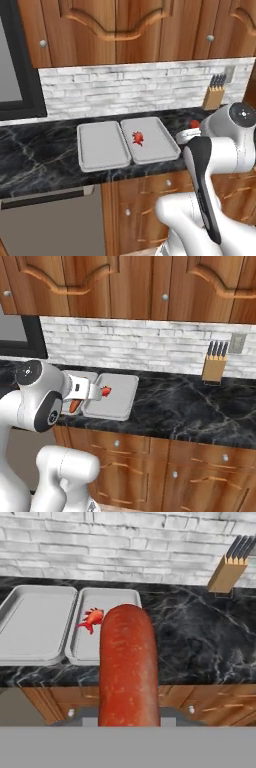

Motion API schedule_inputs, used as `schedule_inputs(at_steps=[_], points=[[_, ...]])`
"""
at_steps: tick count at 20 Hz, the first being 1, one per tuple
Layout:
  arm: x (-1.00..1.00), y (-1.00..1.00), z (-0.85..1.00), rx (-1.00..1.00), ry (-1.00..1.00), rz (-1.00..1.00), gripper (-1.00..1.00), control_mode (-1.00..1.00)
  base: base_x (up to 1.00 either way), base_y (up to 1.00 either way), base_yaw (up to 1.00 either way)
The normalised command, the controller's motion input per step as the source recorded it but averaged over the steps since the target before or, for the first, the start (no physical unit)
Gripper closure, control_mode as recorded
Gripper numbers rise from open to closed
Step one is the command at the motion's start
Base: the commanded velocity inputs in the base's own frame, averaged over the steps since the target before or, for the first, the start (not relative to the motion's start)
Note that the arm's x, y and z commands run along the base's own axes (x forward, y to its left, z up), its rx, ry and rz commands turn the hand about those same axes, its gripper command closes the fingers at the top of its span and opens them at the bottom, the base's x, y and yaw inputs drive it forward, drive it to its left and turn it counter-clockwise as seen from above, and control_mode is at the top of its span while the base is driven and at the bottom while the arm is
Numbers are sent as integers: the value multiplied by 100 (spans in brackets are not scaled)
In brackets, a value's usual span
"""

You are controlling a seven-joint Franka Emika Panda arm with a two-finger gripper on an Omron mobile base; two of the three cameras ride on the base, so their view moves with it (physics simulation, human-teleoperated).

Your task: Place one carrot and one fish in each tupperware on the nearby counter, to pack two identical lunches.

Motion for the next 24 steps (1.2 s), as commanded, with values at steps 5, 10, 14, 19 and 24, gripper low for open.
schedule_inputs(at_steps=[5, 10, 14, 19, 24], points=[[0, 0, 0, 0, 0, 0, 100, 100, 53, 3, 0], [49, 0, -57, 0, 15, 0, 100, -100, 0, 0, 0], [70, 2, -63, 0, 5, 2, 100, -100, 0, 0, 0], [87, 12, -57, 0, 0, 4, 100, -100, 0, 0, 0], [82, 5, -41, 0, 6, 3, 100, -100, 0, 0, 0]])
